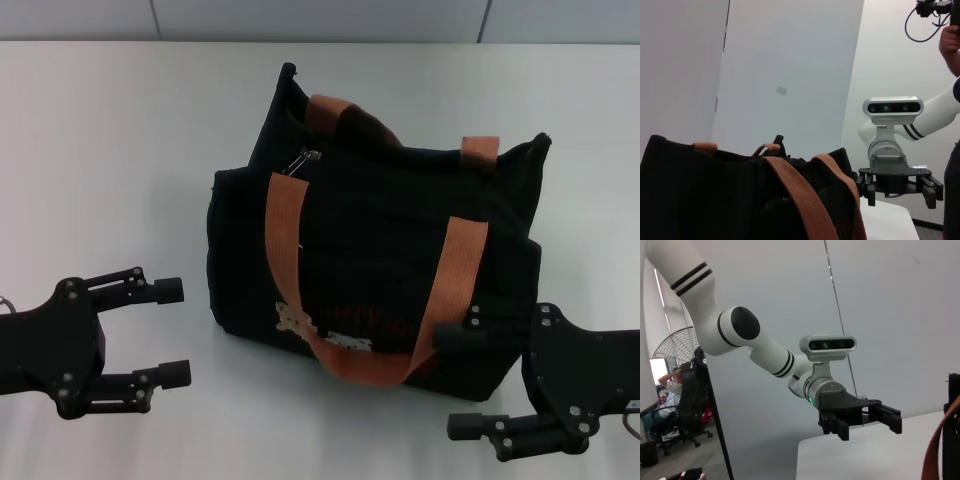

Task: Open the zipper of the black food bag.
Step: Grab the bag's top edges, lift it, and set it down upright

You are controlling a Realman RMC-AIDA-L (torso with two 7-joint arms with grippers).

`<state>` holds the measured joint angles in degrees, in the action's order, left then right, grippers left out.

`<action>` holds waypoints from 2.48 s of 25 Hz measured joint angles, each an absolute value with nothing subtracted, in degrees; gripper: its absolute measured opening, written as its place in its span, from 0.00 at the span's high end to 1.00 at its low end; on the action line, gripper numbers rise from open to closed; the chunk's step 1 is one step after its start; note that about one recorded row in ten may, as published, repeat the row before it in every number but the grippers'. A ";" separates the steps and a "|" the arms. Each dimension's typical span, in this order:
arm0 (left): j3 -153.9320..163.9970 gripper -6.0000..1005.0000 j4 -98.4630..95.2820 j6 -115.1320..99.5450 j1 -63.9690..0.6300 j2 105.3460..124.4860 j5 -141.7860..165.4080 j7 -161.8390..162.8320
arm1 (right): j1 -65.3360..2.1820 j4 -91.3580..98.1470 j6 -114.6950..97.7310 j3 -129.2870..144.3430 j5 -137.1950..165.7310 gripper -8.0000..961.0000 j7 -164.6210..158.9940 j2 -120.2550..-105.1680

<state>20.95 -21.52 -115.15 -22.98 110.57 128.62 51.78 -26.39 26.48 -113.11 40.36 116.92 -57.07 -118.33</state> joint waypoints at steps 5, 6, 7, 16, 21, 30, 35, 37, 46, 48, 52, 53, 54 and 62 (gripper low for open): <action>20.96 0.19 -21.52 -115.13 -23.14 110.57 128.67 51.99 | -26.41 26.24 -112.87 40.36 116.90 0.20 -56.94 -118.41; 20.99 0.19 -21.51 -115.13 -23.28 110.57 128.53 52.22 | -26.42 26.18 -112.87 40.34 116.88 0.20 -56.92 -118.41; 21.00 0.19 -21.52 -115.12 -23.38 110.57 128.46 52.35 | -26.43 26.15 -112.87 40.31 116.86 0.20 -56.91 -118.41; 19.47 0.19 -21.84 -112.84 -23.77 111.39 128.22 52.68 | -26.17 25.96 -112.87 39.50 116.11 0.21 -56.85 -118.39; 17.90 0.19 -23.05 -107.54 -22.49 112.51 128.17 53.15 | -24.80 25.92 -113.48 34.47 116.01 0.22 -56.86 -118.12; 15.98 0.20 -23.64 -98.56 -23.34 116.45 128.03 53.34 | -22.68 25.87 -113.69 32.16 116.00 0.22 -56.86 -118.01; 15.97 0.20 -23.36 -96.18 -24.96 118.20 127.80 53.30 | -22.26 25.84 -113.72 32.14 116.00 0.23 -56.85 -117.91; 16.00 0.20 -22.69 -95.62 -25.61 118.46 127.57 53.00 | -22.17 25.84 -113.73 32.12 116.00 0.23 -56.84 -117.91; 15.64 0.27 -20.47 -93.12 -26.47 118.56 126.10 51.37 | -22.15 25.84 -113.77 31.25 116.00 0.24 -56.80 -117.96; 15.64 0.34 -20.26 -93.09 -26.33 118.54 125.75 51.16 | -22.15 25.84 -113.80 31.24 116.00 0.24 -56.79 -117.93; 15.93 0.48 -20.23 -93.02 -26.35 118.50 125.70 51.12 | -22.15 25.84 -113.82 31.25 116.01 0.24 -56.77 -117.93; 15.93 0.52 -20.23 -93.02 -26.35 118.50 125.70 51.12 | -22.15 25.84 -113.82 31.25 116.01 0.24 -56.77 -117.93; 16.00 0.56 -20.21 -92.90 -26.39 118.48 125.70 51.09 | -22.15 25.84 -113.82 31.26 116.01 0.24 -56.77 -117.93; 15.99 0.85 -20.21 -92.31 -26.39 118.52 125.67 50.56 | -22.15 25.84 -113.86 31.29 115.46 0.25 -56.77 -117.95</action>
